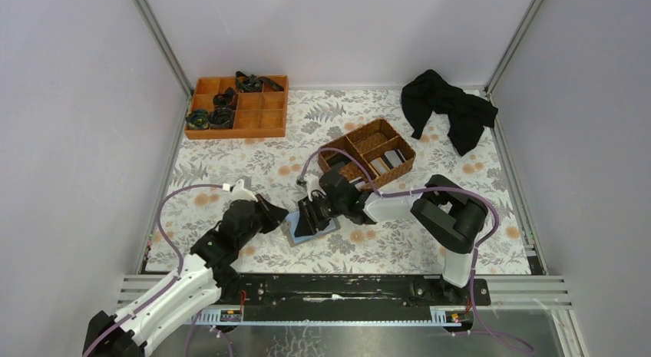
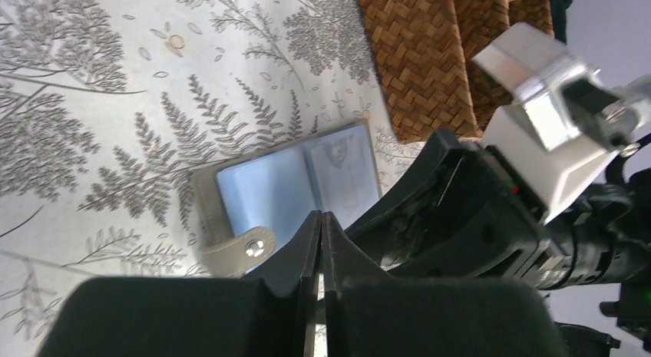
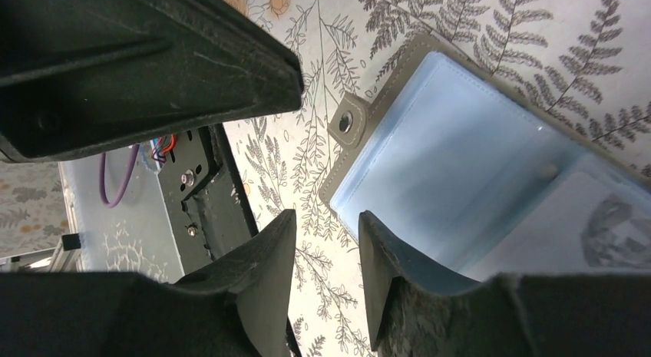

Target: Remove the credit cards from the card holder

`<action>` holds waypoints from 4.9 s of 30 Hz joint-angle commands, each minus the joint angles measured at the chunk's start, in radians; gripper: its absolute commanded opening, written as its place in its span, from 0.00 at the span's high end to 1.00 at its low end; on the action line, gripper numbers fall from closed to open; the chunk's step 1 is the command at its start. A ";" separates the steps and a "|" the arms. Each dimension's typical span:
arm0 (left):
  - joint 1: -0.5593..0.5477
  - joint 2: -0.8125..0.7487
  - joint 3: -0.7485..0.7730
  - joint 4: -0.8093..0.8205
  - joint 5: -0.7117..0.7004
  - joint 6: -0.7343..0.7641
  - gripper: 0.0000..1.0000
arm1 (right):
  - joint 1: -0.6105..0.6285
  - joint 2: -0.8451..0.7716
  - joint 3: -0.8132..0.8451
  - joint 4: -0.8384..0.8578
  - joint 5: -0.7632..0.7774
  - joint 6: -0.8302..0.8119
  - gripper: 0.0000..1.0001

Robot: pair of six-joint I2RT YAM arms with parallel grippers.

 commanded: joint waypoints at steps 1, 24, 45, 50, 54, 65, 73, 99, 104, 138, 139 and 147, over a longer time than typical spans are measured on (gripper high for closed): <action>-0.006 0.095 -0.028 0.231 0.030 -0.032 0.93 | 0.007 -0.006 -0.023 0.088 -0.022 0.029 0.57; -0.006 0.321 -0.140 0.357 0.114 -0.027 1.00 | -0.129 -0.261 -0.127 -0.206 0.298 -0.148 0.42; -0.005 0.540 -0.143 0.533 0.188 -0.011 1.00 | -0.128 -0.148 -0.093 -0.136 0.158 -0.108 0.47; -0.005 0.575 -0.146 0.566 0.203 -0.012 1.00 | -0.123 -0.136 -0.071 -0.141 0.137 -0.106 0.71; -0.005 0.587 -0.146 0.577 0.206 -0.008 1.00 | -0.119 -0.140 -0.067 -0.149 0.133 -0.105 0.85; -0.003 0.623 -0.138 0.609 0.226 0.005 1.00 | -0.103 -0.253 -0.067 -0.199 0.167 -0.104 0.71; -0.003 0.632 -0.146 0.617 0.233 -0.002 1.00 | -0.082 -0.209 -0.045 -0.185 0.147 -0.101 0.72; -0.003 0.594 -0.150 0.578 0.229 0.009 1.00 | -0.096 -0.182 -0.082 -0.194 0.230 -0.102 0.42; -0.003 0.609 -0.143 0.585 0.234 0.011 1.00 | -0.101 -0.188 -0.089 -0.196 0.235 -0.104 0.42; -0.002 0.585 -0.147 0.568 0.225 0.014 1.00 | -0.098 -0.199 -0.065 -0.064 0.035 -0.032 0.43; -0.002 0.589 -0.145 0.571 0.228 0.014 1.00 | -0.096 -0.179 -0.057 -0.064 0.029 -0.032 0.43; -0.002 0.609 -0.139 0.589 0.240 0.015 1.00 | -0.049 -0.122 0.003 -0.076 0.022 -0.037 0.43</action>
